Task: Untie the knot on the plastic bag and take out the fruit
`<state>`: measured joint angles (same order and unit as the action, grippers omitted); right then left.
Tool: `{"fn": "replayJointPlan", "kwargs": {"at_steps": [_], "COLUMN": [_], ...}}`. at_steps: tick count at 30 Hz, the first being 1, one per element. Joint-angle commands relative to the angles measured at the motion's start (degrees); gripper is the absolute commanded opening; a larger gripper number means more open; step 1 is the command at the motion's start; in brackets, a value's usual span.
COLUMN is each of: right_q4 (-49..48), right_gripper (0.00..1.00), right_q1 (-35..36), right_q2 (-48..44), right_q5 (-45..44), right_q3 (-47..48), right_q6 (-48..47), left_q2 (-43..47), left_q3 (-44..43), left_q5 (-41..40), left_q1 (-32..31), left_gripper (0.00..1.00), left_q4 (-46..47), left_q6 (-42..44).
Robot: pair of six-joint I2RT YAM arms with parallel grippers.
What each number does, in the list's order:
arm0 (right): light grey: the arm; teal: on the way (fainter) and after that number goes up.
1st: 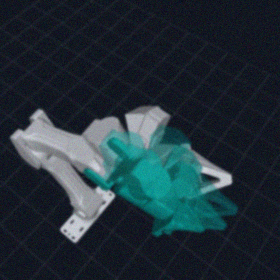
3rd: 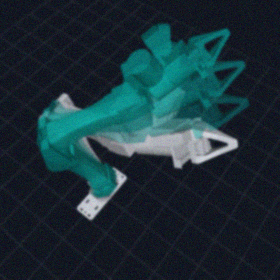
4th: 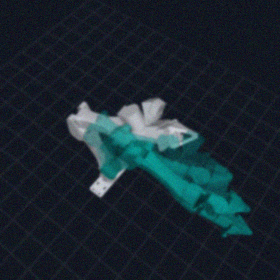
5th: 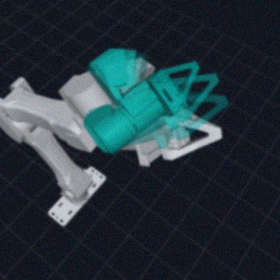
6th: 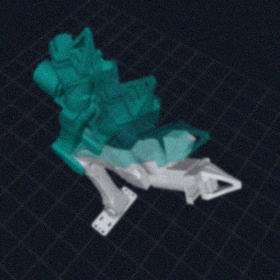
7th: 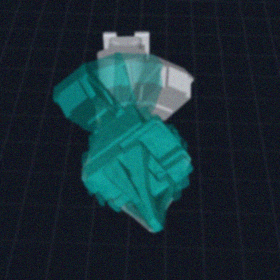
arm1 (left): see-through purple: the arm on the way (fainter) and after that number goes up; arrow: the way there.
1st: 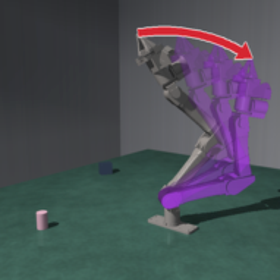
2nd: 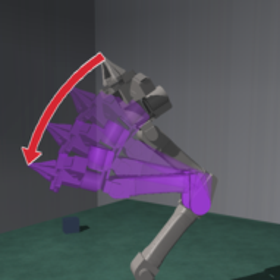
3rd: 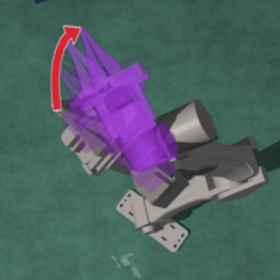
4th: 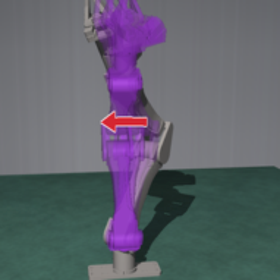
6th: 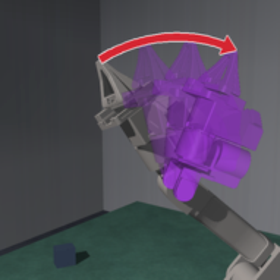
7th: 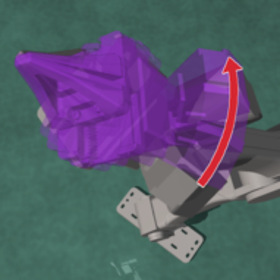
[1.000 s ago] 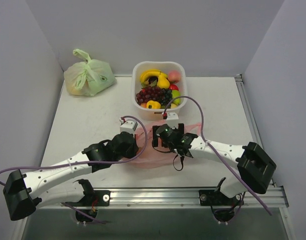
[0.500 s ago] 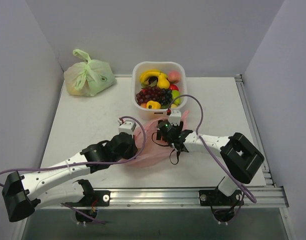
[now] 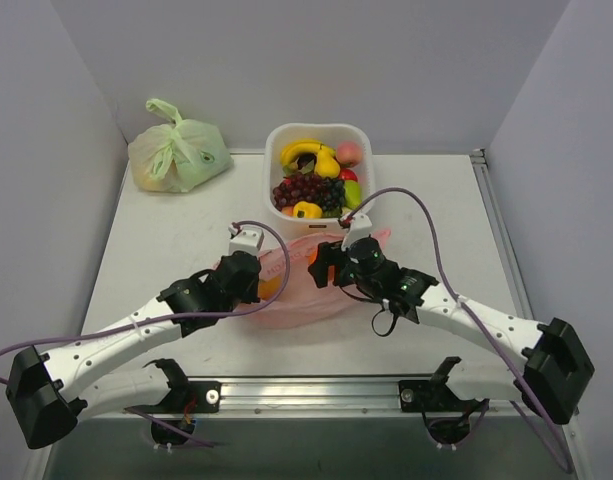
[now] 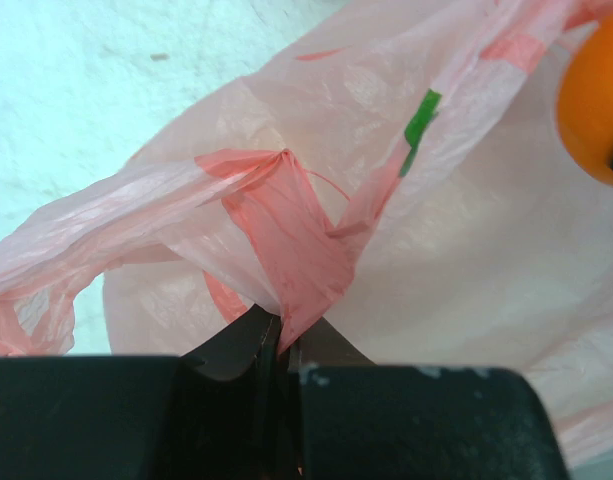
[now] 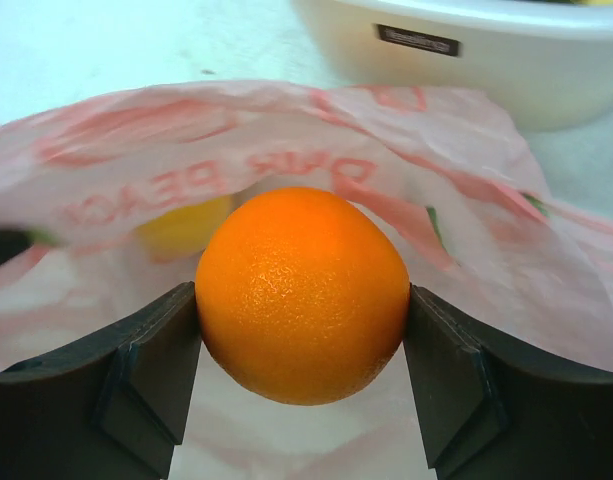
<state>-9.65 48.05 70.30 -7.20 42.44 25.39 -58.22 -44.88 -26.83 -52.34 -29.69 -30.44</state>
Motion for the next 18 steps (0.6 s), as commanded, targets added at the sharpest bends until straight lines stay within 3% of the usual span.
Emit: {"fn": "replayJointPlan", "kwargs": {"at_steps": [1, 8, 12, 18], "right_q4": [0.8, 1.8, 3.5, 4.4], "right_gripper": [0.12, 0.12, 0.12, 0.1], "right_q1": [0.4, -0.9, -3.5, -9.1], "right_q2": [-6.6, -15.9, -19.5, -17.1], "right_q5": [10.2, 18.1, 18.1, 13.1], "right_q3": [-1.6, -0.7, 2.5, 10.2], "right_q6": [-5.5, -7.6, -9.9, -13.6], "left_q2": [-0.8, 1.5, 8.1, 15.1], "left_q3": [-4.8, -2.6, 3.6, 7.2], "left_q5": [-2.3, -5.9, -5.4, -2.6], "left_q1": [1.9, 4.1, 4.5, 4.6], "left_gripper": [0.0, 0.0, 0.0, 0.0], "left_q4": [0.2, 5.8, 13.1, 14.6], "left_q6": [8.7, 18.6, 25.0, 25.4]}}
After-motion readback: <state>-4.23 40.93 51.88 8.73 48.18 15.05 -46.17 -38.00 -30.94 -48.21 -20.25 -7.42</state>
